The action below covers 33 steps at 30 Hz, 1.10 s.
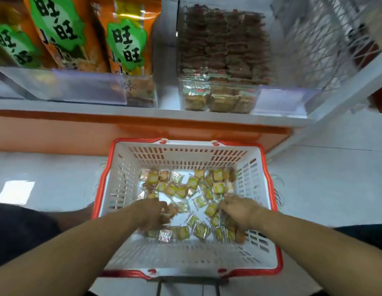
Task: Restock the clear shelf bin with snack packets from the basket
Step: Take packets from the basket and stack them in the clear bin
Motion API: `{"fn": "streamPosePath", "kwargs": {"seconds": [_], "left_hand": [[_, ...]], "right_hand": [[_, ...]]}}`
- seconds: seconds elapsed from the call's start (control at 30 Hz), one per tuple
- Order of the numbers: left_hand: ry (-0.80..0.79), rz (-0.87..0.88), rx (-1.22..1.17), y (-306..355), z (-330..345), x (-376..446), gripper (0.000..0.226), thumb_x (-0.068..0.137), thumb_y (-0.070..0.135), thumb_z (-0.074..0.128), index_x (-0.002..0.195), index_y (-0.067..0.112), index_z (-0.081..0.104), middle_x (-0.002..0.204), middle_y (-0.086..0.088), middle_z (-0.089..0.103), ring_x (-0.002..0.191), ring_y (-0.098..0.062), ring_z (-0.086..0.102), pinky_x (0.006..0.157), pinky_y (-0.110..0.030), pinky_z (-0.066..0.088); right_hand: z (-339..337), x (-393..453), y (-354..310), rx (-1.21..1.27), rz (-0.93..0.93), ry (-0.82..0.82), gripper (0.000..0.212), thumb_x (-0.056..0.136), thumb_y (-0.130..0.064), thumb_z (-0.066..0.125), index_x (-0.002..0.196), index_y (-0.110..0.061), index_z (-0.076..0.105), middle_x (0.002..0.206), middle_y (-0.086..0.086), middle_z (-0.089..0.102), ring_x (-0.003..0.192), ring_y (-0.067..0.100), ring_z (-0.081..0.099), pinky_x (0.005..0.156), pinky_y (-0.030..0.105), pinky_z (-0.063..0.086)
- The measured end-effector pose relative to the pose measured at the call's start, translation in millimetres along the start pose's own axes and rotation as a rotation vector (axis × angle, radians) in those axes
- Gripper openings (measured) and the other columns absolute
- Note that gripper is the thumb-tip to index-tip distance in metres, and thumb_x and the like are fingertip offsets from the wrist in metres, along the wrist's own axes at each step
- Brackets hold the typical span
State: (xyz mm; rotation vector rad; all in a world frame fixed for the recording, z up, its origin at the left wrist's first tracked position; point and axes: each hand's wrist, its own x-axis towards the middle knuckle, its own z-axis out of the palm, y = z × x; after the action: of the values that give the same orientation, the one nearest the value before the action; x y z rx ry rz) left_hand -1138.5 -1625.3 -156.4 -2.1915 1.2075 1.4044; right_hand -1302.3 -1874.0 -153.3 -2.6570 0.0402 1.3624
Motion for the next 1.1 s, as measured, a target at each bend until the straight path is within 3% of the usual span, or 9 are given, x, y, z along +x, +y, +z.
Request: {"fn": "streamPosePath", "kwargs": {"seconds": [0.07, 0.2, 0.37, 0.53, 0.63, 0.73, 0.83, 1.0, 1.1], "left_hand": [[0.032, 0.024, 0.009, -0.5, 12.9, 15.2, 0.066, 0.094, 0.034, 0.064, 0.154, 0.029, 0.037, 0.148, -0.015, 0.048, 0.131, -0.031, 0.053, 0.107, -0.038, 0.046], [0.061, 0.027, 0.04, 7.0, 37.1, 40.2, 0.084, 0.085, 0.031, 0.068, 0.156, 0.034, 0.023, 0.156, -0.013, 0.03, 0.141, -0.035, 0.038, 0.11, -0.046, 0.043], [-0.008, -0.027, 0.09, 13.8, 58.1, 58.2, 0.064, 0.082, 0.04, 0.072, 0.14, 0.025, 0.048, 0.132, -0.013, 0.05, 0.117, -0.035, 0.057, 0.094, -0.044, 0.052], [-0.049, 0.044, 0.038, 5.7, 75.8, 63.7, 0.054, 0.096, 0.033, 0.058, 0.148, 0.033, 0.045, 0.152, -0.013, 0.04, 0.133, -0.036, 0.047, 0.105, -0.047, 0.048], [-0.008, 0.022, 0.029, 9.3, 84.4, 64.2, 0.049, 0.103, 0.031, 0.045, 0.152, 0.032, 0.038, 0.153, -0.017, 0.037, 0.133, -0.038, 0.046, 0.105, -0.05, 0.047], [0.008, 0.002, 0.046, 16.1, 84.5, 66.7, 0.053, 0.103, 0.028, 0.048, 0.154, 0.022, 0.035, 0.151, -0.021, 0.036, 0.13, -0.039, 0.048, 0.103, -0.046, 0.045], [0.022, -0.005, 0.052, 20.6, 81.2, 69.8, 0.056, 0.101, 0.023, 0.048, 0.154, 0.014, 0.033, 0.15, -0.024, 0.034, 0.13, -0.038, 0.046, 0.106, -0.047, 0.046], [-0.014, 0.038, 0.061, 19.9, 76.5, 72.2, 0.047, 0.1, 0.024, 0.051, 0.147, 0.026, 0.048, 0.146, -0.018, 0.036, 0.125, -0.036, 0.052, 0.105, -0.046, 0.049], [-0.049, 0.054, 0.1, 19.9, 75.5, 76.1, 0.04, 0.096, 0.022, 0.055, 0.136, 0.027, 0.059, 0.143, -0.016, 0.042, 0.123, -0.034, 0.053, 0.102, -0.044, 0.05]], "right_hand": [[21.8, 17.5, -3.6, -0.135, -0.077, -0.077, 0.088, 0.075, -0.021, 0.083, 0.149, -0.023, 0.037, 0.153, 0.011, 0.037, 0.14, 0.034, 0.037, 0.114, 0.048, 0.036], [51.0, 42.6, -18.1, -0.372, -0.124, -0.11, 0.066, 0.098, -0.015, 0.057, 0.156, -0.014, 0.028, 0.164, 0.014, 0.024, 0.149, 0.038, 0.022, 0.112, 0.059, 0.034], [63.7, 60.6, -29.4, -0.446, -0.062, -0.185, 0.054, 0.104, -0.024, 0.048, 0.155, -0.014, 0.034, 0.164, 0.012, 0.023, 0.149, 0.041, 0.015, 0.108, 0.059, 0.038], [69.7, 69.7, -37.6, -0.363, 0.045, -0.199, 0.049, 0.106, -0.024, 0.044, 0.154, -0.015, 0.037, 0.161, 0.009, 0.027, 0.145, 0.037, 0.026, 0.104, 0.056, 0.044], [75.2, 71.0, -43.6, -0.323, 0.138, -0.209, 0.058, 0.106, -0.022, 0.041, 0.159, -0.012, 0.02, 0.163, 0.017, 0.016, 0.144, 0.046, 0.025, 0.093, 0.056, 0.052], [83.0, 70.7, -48.4, -0.318, 0.211, -0.215, 0.063, 0.106, -0.019, 0.038, 0.16, -0.01, 0.007, 0.164, 0.025, 0.009, 0.14, 0.057, 0.025, 0.098, 0.063, 0.044], [82.5, 68.7, -48.7, -0.284, 0.236, -0.154, 0.059, 0.106, -0.016, 0.036, 0.159, -0.004, 0.013, 0.162, 0.026, 0.014, 0.138, 0.058, 0.028, 0.098, 0.067, 0.042], [75.7, 65.5, -45.9, -0.282, 0.218, -0.121, 0.054, 0.105, -0.017, 0.038, 0.155, 0.0, 0.023, 0.153, 0.027, 0.03, 0.134, 0.052, 0.035, 0.089, 0.062, 0.048], [64.8, 64.2, -44.7, -0.3, 0.22, -0.137, 0.041, 0.103, -0.014, 0.046, 0.143, -0.004, 0.049, 0.142, 0.023, 0.05, 0.127, 0.043, 0.048, 0.092, 0.053, 0.053]]}}
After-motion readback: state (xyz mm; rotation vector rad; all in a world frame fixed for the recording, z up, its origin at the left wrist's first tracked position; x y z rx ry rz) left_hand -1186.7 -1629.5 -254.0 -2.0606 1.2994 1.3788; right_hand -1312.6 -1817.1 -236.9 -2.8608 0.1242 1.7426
